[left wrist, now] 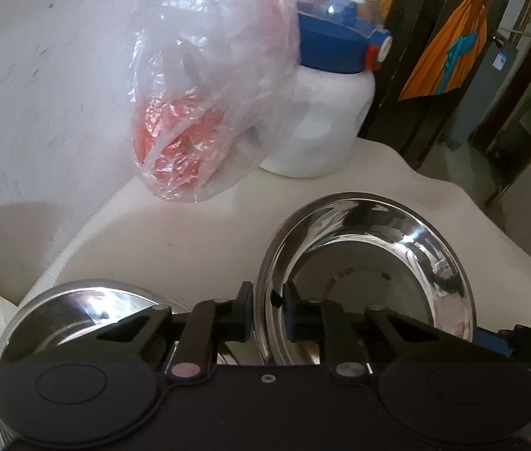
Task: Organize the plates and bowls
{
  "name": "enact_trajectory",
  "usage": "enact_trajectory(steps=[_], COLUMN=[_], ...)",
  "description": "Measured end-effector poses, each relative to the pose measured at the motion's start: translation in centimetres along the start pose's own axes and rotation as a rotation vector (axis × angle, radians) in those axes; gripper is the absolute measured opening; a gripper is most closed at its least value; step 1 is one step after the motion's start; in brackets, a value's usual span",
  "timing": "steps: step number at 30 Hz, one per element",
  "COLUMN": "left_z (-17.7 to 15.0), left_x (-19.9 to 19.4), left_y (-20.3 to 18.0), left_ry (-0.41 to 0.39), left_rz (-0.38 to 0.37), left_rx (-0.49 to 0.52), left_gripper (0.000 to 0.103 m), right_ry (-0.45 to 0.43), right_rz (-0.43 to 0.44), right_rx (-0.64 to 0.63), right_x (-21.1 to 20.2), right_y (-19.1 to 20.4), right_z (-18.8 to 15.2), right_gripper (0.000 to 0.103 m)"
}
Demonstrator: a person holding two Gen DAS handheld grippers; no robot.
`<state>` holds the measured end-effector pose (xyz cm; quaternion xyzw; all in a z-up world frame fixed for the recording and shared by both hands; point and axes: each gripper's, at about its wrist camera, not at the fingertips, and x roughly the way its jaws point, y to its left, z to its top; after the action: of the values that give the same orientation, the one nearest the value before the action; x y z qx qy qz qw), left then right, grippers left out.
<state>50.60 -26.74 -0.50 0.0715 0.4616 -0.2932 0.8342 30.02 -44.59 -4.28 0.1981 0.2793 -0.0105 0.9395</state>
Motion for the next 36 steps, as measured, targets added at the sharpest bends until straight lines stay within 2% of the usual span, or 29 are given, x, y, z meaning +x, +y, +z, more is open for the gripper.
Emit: enact_trajectory(steps=[5,11,22,28,36], left_z=[-0.2,-0.4,-3.1,-5.0,-6.4], left_x=[-1.3,-5.0,-11.1,-12.3,-12.0], left_y=[-0.6,0.4,6.1,9.4,12.8], left_ry=[-0.030,-0.064,-0.103,-0.087,-0.075], left_rz=[-0.020,-0.023,0.071,0.130,0.148], left_rx=[-0.018,-0.063,-0.170,-0.234,-0.290], left_gripper=[0.017,0.017,0.017,0.017,0.018], right_ry=[-0.039,-0.063,-0.021,0.000,0.057], right_rz=[-0.001,0.035,0.094,0.091,0.087], right_rx=[-0.017,-0.055,-0.185,-0.261,-0.318], right_x=[-1.6,-2.5,-0.1,1.8,3.8], right_y=[0.6,3.2,10.8,14.3,16.1], right_z=[0.6,1.5,1.5,0.8,-0.1], right_gripper=[0.026,0.026,0.026,0.026,0.028])
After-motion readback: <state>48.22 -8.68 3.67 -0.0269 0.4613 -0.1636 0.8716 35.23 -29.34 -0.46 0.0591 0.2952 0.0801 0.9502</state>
